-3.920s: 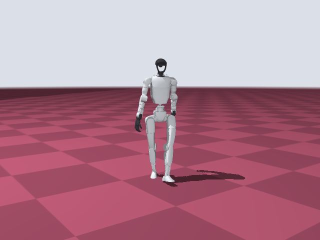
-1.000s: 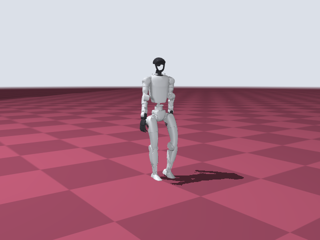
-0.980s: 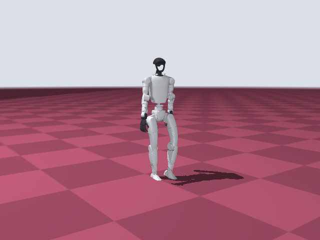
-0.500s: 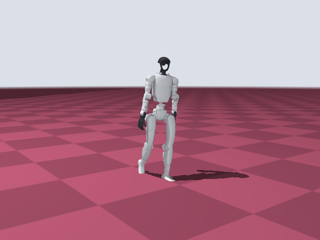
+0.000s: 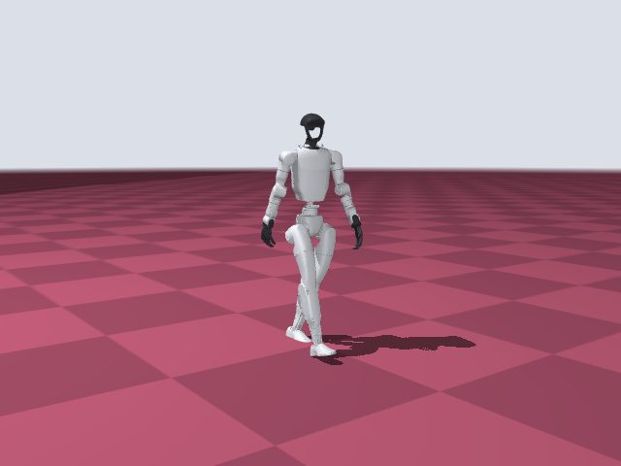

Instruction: Walk run

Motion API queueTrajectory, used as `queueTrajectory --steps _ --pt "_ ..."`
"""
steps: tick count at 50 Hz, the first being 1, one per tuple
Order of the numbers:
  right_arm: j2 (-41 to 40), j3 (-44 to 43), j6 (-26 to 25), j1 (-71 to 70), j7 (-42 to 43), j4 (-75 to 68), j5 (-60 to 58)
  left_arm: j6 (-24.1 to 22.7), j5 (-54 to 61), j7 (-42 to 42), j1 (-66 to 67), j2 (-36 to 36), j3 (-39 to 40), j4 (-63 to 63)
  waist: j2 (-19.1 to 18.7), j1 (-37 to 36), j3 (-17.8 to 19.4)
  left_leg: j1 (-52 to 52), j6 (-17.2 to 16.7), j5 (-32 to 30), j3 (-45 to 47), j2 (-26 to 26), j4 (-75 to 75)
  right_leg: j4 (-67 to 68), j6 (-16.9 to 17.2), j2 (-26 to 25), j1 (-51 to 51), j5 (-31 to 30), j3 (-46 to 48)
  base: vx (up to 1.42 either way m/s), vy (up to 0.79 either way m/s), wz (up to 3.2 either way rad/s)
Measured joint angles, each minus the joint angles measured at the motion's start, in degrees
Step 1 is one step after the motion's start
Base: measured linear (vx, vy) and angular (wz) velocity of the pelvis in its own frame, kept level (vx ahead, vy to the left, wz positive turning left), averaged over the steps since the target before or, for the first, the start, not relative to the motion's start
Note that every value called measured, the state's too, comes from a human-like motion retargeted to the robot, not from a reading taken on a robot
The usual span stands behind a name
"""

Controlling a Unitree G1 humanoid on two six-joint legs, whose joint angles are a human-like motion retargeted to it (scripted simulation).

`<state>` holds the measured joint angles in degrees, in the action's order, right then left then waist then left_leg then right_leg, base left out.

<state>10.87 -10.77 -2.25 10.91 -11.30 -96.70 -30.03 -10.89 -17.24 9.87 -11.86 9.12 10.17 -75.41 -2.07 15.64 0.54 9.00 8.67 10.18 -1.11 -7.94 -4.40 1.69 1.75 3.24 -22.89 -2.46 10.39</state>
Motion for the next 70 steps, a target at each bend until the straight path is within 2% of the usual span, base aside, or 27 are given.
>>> queueTrajectory --steps 3,5,7,10,13,14,15,18,20,25,29,33,36,37,39,40,43,45,47,50,52,55,60,66,70 --pt "0.2 -0.5 -0.3 -0.6 0.9 0.5 0.2 0.2 -2.4 0.0 2.7 -0.1 -0.2 -2.2 -0.6 1.8 -1.4 1.2 -1.5 -1.6 -1.2 1.0 -2.1 1.0 -3.0 -0.4 1.6 -2.4 1.1 0.74 -0.34 0.63" --pt "0.2 -0.5 -0.5 -1.0 1.8 0.9 0.6 0.8 -4.4 -0.2 5.2 0.1 0.0 -4.2 -0.8 3.1 -2.8 1.6 -3.4 -4.9 -1.4 1.9 -4.0 0.5 -2.4 -0.3 3.5 -5.0 2.9 0.75 -0.40 0.56" --pt "0.1 -0.4 -1.0 -2.1 2.8 1.0 1.3 1.7 -6.8 -1.1 8.0 0.3 0.8 -6.7 -1.0 2.4 -4.4 1.1 -5.9 -11.2 -0.2 3.0 -7.2 1.0 -2.4 -0.6 4.7 -4.9 1.2 0.72 -0.41 -0.11" --pt "0.1 -1.3 -1.9 -5.3 4.0 1.1 1.8 3.2 -8.3 -2.9 12.2 -0.1 1.5 -10.9 0.1 1.4 -5.0 -1.2 -9.4 -24.1 0.6 3.2 -16.6 1.3 -3.7 -0.2 8.0 -2.5 -0.6 0.70 -0.36 -0.15" --pt "0.1 0.1 -2.5 -10.0 5.7 2.4 2.6 4.2 -7.7 -1.9 15.3 0.4 2.8 -14.8 2.9 1.1 -5.1 -6.5 -9.9 -32.6 4.9 2.7 -30.0 1.6 -5.4 1.0 10.9 -0.2 -1.5 0.61 -0.30 -0.34" --pt "0.1 0.6 -2.8 -11.8 6.6 2.9 2.9 4.7 -7.8 -1.3 16.2 0.5 3.1 -15.5 3.4 1.0 -5.0 -8.7 -9.6 -33.0 6.0 3.3 -34.0 1.7 -5.8 1.1 11.8 0.7 -1.7 0.57 -0.28 -0.23" --pt "0.1 1.0 -3.1 -13.6 7.4 3.4 3.2 5.4 -8.1 -0.6 17.1 0.5 3.4 -16.0 3.6 1.1 -4.9 -10.9 -9.3 -32.2 6.5 3.9 -37.8 1.8 -6.2 1.0 12.6 1.7 -1.7 0.48 -0.24 -0.08" --pt "0.3 2.2 -3.9 -18.9 9.6 5.4 3.3 6.0 -10.6 -0.7 20.4 -0.4 5.6 -16.2 4.4 0.0 -4.0 -16.7 -7.7 -23.9 9.2 6.3 -43.1 1.6 -7.6 -0.1 15.1 3.5 -2.4 0.43 -0.21 -0.36" --pt "0.2 2.5 -4.2 -21.7 10.6 7.6 2.4 5.6 -11.4 -0.6 22.4 -0.8 6.4 -16.5 4.5 -1.9 -3.3 -20.9 -8.5 -19.7 8.2 6.0 -43.1 1.5 -8.3 -1.3 16.3 4.5 -4.1 0.48 -0.18 -0.82" --pt "0.5 3.7 -3.6 -26.1 12.0 14.0 1.6 6.2 -14.6 0.0 26.7 -1.3 7.7 -17.4 3.5 -5.4 -2.3 -27.9 -10.7 -11.9 8.2 7.5 -29.5 1.2 -9.9 -5.3 19.3 7.2 -5.9 0.51 -0.14 -0.53" --pt "0.9 3.5 -3.6 -28.3 13.9 18.2 1.5 7.3 -16.5 0.4 28.9 -0.9 8.7 -18.3 2.4 -7.7 -0.7 -30.5 -11.0 -12.7 11.9 9.4 -13.4 1.1 -10.6 -8.4 22.6 9.7 -6.4 0.57 -0.11 -0.30" --pt "1.3 3.0 -3.2 -29.1 14.7 20.8 1.6 7.8 -16.3 0.9 30.1 -0.3 10.2 -18.8 2.3 -9.7 0.2 -32.9 -14.8 -11.4 9.1 6.1 -0.7 1.2 -10.5 -9.7 25.9 12.0 -7.2 0.61 -0.07 -0.23" --pt "1.5 3.1 -3.1 -28.6 14.7 21.3 1.9 8.4 -15.4 1.1 30.3 0.1 11.4 -19.0 2.6 -10.2 0.5 -32.9 -15.5 -10.4 10.7 5.4 3.7 2.2 -10.2 -9.8 27.9 13.4 -6.8 0.69 -0.02 0.00" --pt "1.6 3.1 -3.0 -28.3 14.6 21.0 1.9 8.5 -15.0 1.0 30.4 0.1 11.9 -18.9 2.6 -10.6 0.6 -32.5 -15.0 -10.8 11.2 5.4 3.6 2.7 -10.0 -9.9 28.5 13.7 -6.9 0.85 0.01 -0.29" --pt "1.6 3.1 -3.1 -27.4 14.2 19.8 1.7 8.6 -14.3 0.9 30.4 0.0 12.6 -18.4 2.9 -11.9 0.3 -31.5 -11.5 -13.3 13.0 5.6 1.8 3.9 -9.0 -9.6 29.5 13.0 -7.5 0.83 0.02 -0.45" --pt "1.5 3.0 -3.3 -26.9 13.9 18.9 1.5 8.5 -14.0 0.8 30.5 -0.1 13.0 -18.1 3.3 -12.8 -0.1 -30.9 -10.0 -14.1 14.6 5.7 1.1 4.5 -8.4 -9.3 30.0 12.2 -7.9 0.79 0.02 -0.70" --pt "0.9 2.3 -4.0 -24.1 12.7 15.4 0.0 8.0 -12.6 0.3 30.3 0.0 13.1 -17.6 4.0 -15.0 -1.7 -28.8 -7.8 -18.6 11.4 4.1 2.3 7.2 -5.1 -8.1 31.0 6.5 -9.0 0.90 0.05 -0.59" --pt "0.1 2.3 -4.4 -21.5 12.3 12.3 -0.6 8.2 -11.1 -0.1 29.6 0.4 12.7 -17.9 4.7 -14.7 -3.6 -27.5 -5.6 -17.8 11.0 3.7 2.1 10.3 -2.0 -6.6 30.6 -1.0 -8.8 0.99 0.08 -0.14" --pt "-0.8 3.0 -3.3 -18.7 13.0 8.7 0.4 8.7 -9.6 -0.5 27.7 1.0 11.9 -18.1 4.5 -14.2 -4.4 -26.2 -4.3 -15.4 10.5 4.0 1.2 15.5 0.9 -6.0 29.3 -11.0 -8.7 0.84 0.05 0.00" --pt "-1.2 4.1 -0.7 -15.5 14.6 3.0 3.2 8.1 -8.1 -2.1 23.5 1.2 10.5 -16.6 1.7 -12.9 -4.0 -23.1 -2.6 -12.3 7.7 5.9 0.4 28.0 1.7 -7.5 25.3 -20.7 -5.7 0.75 0.02 0.26" --pt "-1.2 4.3 -0.7 -13.6 13.4 0.8 3.2 6.9 -6.6 -3.8 20.1 0.8 8.9 -14.6 0.8 -13.6 -3.9 -20.9 -2.0 -10.2 7.8 6.7 0.1 35.9 1.2 -6.7 21.4 -22.8 -4.1 0.63 0.02 -0.15" --pt "-1.4 3.2 -0.7 -9.8 10.5 0.2 1.0 5.9 -4.7 -4.8 14.2 0.5 6.7 -11.7 -0.4 -13.6 -3.4 -18.2 -0.7 -8.2 7.4 6.8 -0.1 41.8 -0.2 -6.4 15.9 -13.8 -4.4 0.57 0.02 0.09" --pt "-1.0 2.9 1.2 -4.3 6.3 -0.4 0.6 3.5 -2.1 -3.6 5.7 -0.3 3.8 -7.0 -1.1 -8.7 -3.0 -14.2 0.6 -5.9 2.8 4.5 0.2 37.6 0.4 -3.0 7.8 -2.7 -1.6 0.56 -0.03 0.83" --pt "-0.1 1.4 1.0 -1.3 3.2 -0.7 -0.3 1.2 0.3 -1.8 -0.4 -0.2 0.7 -1.0 1.1 -4.0 -1.9 -8.0 1.7 -2.8 0.6 0.0 1.2 18.3 2.2 1.0 1.5 -1.2 -3.5 0.57 -0.13 0.50" --pt "0.5 0.1 1.0 -1.1 2.6 -0.7 1.0 -0.6 1.0 -2.1 -1.1 -0.6 -0.3 2.7 0.8 -1.4 -1.2 -4.0 1.6 -0.6 -0.5 -0.6 1.3 6.3 1.7 1.8 -1.5 2.0 -3.4 0.62 -0.19 0.30"
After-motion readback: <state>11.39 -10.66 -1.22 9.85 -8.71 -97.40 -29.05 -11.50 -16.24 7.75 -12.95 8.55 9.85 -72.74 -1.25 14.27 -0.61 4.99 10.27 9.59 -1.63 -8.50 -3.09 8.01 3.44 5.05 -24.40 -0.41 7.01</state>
